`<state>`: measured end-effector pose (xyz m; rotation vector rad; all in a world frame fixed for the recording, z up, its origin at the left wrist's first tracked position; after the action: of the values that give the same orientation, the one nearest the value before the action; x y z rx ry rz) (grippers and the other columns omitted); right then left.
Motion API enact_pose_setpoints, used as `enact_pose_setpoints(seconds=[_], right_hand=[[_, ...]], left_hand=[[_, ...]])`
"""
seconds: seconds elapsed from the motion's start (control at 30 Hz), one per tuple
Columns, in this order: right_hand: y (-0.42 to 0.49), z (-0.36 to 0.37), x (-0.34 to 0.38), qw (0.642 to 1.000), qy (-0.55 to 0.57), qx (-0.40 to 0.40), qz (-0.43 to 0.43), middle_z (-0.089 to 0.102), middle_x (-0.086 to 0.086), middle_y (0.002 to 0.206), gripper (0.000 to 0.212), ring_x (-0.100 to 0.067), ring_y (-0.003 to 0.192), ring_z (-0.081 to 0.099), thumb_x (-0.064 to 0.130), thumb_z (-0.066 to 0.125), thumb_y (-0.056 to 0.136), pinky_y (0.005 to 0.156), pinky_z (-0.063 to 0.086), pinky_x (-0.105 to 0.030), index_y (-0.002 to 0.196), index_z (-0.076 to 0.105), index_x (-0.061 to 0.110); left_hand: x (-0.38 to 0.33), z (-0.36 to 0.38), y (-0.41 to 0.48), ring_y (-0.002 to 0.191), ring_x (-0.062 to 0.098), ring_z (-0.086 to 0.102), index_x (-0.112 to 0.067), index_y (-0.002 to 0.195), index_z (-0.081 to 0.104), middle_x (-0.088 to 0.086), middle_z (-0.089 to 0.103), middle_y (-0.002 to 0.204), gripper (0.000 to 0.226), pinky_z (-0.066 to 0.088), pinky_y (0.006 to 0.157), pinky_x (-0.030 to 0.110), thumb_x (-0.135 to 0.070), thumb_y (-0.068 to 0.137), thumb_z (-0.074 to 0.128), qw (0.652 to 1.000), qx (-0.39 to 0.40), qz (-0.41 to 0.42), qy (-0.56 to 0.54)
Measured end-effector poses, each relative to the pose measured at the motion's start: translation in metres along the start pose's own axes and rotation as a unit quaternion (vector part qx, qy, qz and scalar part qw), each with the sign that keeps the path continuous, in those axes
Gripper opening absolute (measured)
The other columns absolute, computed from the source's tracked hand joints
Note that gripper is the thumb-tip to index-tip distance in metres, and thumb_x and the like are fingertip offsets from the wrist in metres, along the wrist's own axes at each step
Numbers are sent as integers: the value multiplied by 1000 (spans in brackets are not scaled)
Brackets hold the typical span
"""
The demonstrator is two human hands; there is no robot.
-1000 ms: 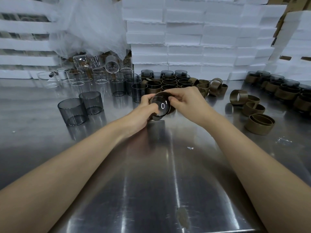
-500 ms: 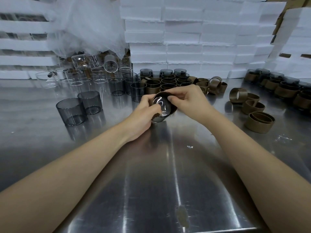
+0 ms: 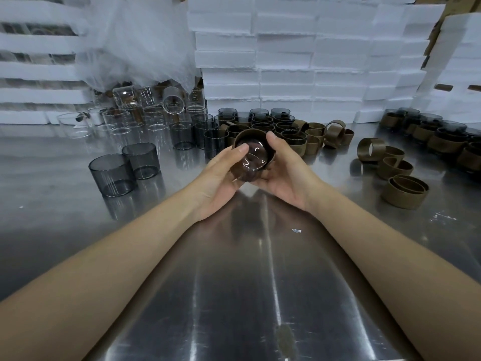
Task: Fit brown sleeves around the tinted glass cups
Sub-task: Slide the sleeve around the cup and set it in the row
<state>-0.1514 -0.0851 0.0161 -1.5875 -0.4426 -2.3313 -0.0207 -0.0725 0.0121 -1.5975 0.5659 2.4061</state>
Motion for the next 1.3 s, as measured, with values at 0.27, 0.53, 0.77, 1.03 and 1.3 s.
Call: enact_pose_setpoints(seconds=[0.27, 0.53, 0.77, 1.03, 1.3], right_hand=[[0, 7, 3, 998, 42, -39, 32, 72, -7, 108, 61, -20, 99, 69, 56, 64, 76, 74, 56, -28, 120, 64, 14], [0, 9, 5, 994, 97, -40, 40, 70, -11, 113, 56, -24, 100, 69, 47, 65, 81, 77, 57, -32, 123, 63, 10], [2, 10, 3, 982, 158, -83, 55, 72, -9, 102, 31, -23, 87, 71, 38, 59, 92, 68, 59, -31, 112, 67, 16], [4, 11, 4, 967, 233, -89, 51, 75, -9, 97, 21, -25, 82, 73, 31, 53, 98, 60, 59, -35, 104, 69, 20], [4, 13, 6, 967, 242, -73, 33, 74, -10, 103, 24, -26, 86, 73, 30, 49, 100, 61, 59, -37, 105, 70, 18]], left_hand=[[-4, 1, -2, 122, 24, 60, -19, 106, 76, 12, 67, 124, 36, 48, 103, 34, -43, 82, 65, 996, -13, -37, -75], [-7, -1, -1, 119, 27, 62, -10, 107, 73, 16, 66, 126, 41, 54, 96, 35, -37, 77, 71, 990, -40, -50, -124], [-6, 0, -2, 115, 28, 65, -6, 109, 71, 17, 67, 122, 43, 57, 88, 32, -35, 78, 68, 983, -63, -67, -156], [-5, 4, 0, 108, 22, 68, -8, 118, 64, 13, 72, 113, 51, 58, 84, 27, -39, 78, 64, 984, -50, -67, -160], [-7, 3, 1, 100, 20, 71, -8, 113, 64, 11, 74, 107, 45, 58, 86, 28, -38, 79, 62, 984, -35, -58, -166]])
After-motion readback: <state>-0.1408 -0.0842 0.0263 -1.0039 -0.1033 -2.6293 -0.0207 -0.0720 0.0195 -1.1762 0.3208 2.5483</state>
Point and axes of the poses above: each hand's wrist, its own y-axis towards the middle knuckle, its own z-axis out of the palm, x = y × z, the point moved 4 cm from there along y, towards the middle knuckle
